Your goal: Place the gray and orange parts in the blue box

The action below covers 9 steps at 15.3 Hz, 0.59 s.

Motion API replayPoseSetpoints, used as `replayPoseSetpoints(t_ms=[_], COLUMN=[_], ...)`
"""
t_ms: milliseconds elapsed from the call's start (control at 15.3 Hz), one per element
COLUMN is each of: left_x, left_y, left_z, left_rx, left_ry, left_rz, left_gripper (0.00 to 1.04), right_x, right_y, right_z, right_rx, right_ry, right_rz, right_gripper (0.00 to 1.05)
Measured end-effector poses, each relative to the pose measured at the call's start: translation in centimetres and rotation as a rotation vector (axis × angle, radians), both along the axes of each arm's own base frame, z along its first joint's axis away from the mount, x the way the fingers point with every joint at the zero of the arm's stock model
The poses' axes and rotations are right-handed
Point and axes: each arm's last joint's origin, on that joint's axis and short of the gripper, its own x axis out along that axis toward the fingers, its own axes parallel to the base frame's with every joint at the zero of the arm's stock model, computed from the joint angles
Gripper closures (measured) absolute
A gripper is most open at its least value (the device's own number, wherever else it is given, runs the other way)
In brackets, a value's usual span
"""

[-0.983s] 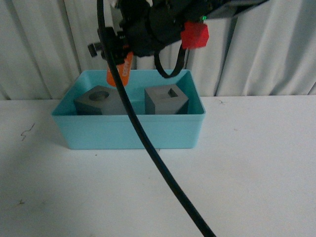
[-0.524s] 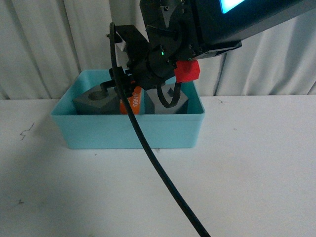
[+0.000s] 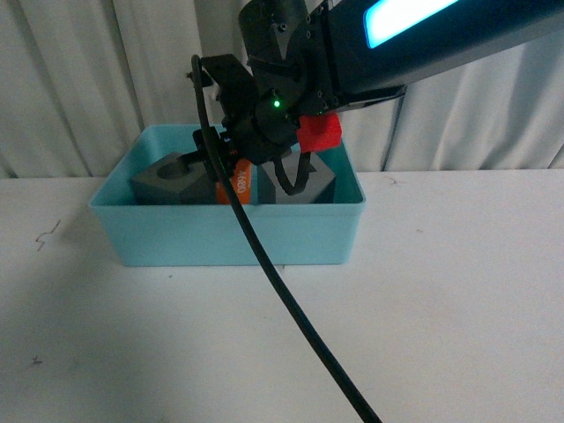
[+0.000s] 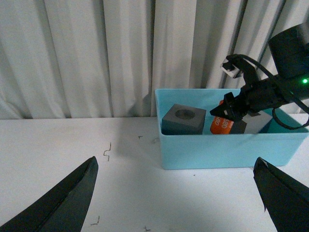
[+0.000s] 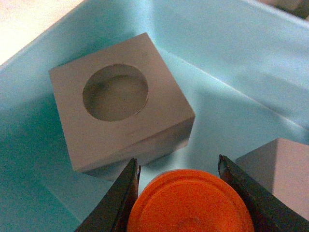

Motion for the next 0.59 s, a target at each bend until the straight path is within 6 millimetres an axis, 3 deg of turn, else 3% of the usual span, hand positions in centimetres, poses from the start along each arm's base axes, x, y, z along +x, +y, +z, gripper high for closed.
replayPoseSetpoints(t_ms=[459,590], left_x=[0.0,0.0], left_y=[0.0,0.0], left_z=[0.0,0.0], left_rx=[0.000,0.000], left_ry=[0.000,0.000], left_rz=[0.000,0.000], left_gripper=[0.07,0.07], right_x=[-0.2,-0.1], right_y=[1.4,1.4], right_z=[-1.8,-1.9], right_rx=[-0.042,-0.042], right_ry=[0.026,0.023], right_rz=[-0.007,-0.011], right_gripper=[0.59,0.39])
